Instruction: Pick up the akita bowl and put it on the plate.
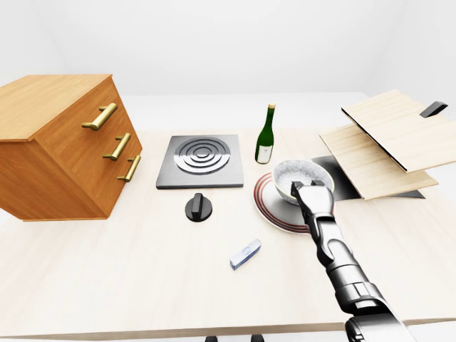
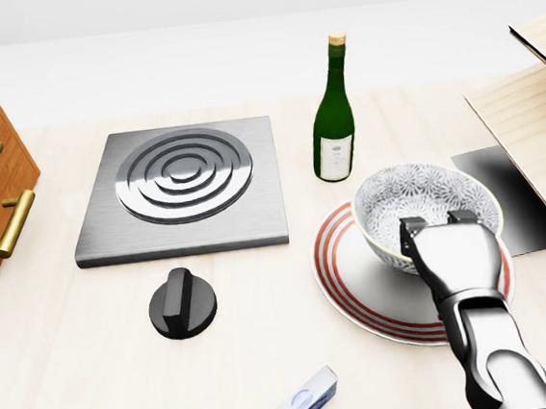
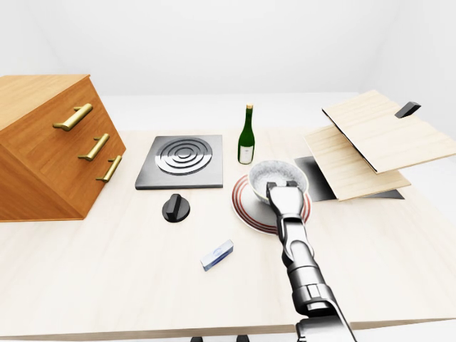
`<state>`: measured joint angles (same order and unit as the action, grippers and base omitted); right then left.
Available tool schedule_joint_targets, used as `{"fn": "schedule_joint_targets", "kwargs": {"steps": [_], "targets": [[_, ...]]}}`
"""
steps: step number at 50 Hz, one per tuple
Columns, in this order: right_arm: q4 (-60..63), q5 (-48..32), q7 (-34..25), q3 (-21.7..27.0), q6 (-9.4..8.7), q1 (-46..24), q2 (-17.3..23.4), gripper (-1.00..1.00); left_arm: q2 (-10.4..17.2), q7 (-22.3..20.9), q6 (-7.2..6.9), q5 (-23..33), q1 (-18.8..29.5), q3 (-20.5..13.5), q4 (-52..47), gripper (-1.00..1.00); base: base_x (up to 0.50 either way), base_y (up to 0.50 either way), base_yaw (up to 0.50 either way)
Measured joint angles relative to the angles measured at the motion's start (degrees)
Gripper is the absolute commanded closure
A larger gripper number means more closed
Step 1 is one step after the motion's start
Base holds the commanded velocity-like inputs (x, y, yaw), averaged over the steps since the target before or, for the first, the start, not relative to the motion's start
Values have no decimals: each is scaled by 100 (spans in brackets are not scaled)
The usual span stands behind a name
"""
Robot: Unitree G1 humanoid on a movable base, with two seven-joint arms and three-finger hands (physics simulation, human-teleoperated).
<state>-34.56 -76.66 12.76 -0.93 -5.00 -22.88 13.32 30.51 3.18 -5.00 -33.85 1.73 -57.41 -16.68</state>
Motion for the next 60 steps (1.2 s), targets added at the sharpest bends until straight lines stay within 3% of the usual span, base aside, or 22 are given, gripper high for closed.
{"fn": "schedule_joint_targets", "kwargs": {"steps": [5, 6, 7, 31, 46, 60], "targets": [[114, -20, -36, 26, 0, 73, -3, 91, 0, -1, 0, 0, 0, 0, 1, -100, 0, 0, 0], [123, -22, -39, 29, 0, 80, -5, -25, 0, -1, 0, 0, 0, 0, 1, -100, 0, 0, 0], [129, -33, -24, 33, 0, 85, -7, -100, 0, -1, 0, 0, 0, 0, 1, -100, 0, 0, 0], [667, -260, -133, 72, 0, 177, -2, -100, 0, 6, 0, -1, 0, -2, -2, -100, 0, 0, 0], [3088, -1110, -1686, 371, 0, 578, -73, -100, 0, 12, 0, -10, 0, -2, -2, -100, 0, 0, 0], [4356, -1731, -2981, 620, 0, 24, -63, -100, 0, 16, 0, -30, -1, -3, -2, -100, 0, 0, 0]]}}
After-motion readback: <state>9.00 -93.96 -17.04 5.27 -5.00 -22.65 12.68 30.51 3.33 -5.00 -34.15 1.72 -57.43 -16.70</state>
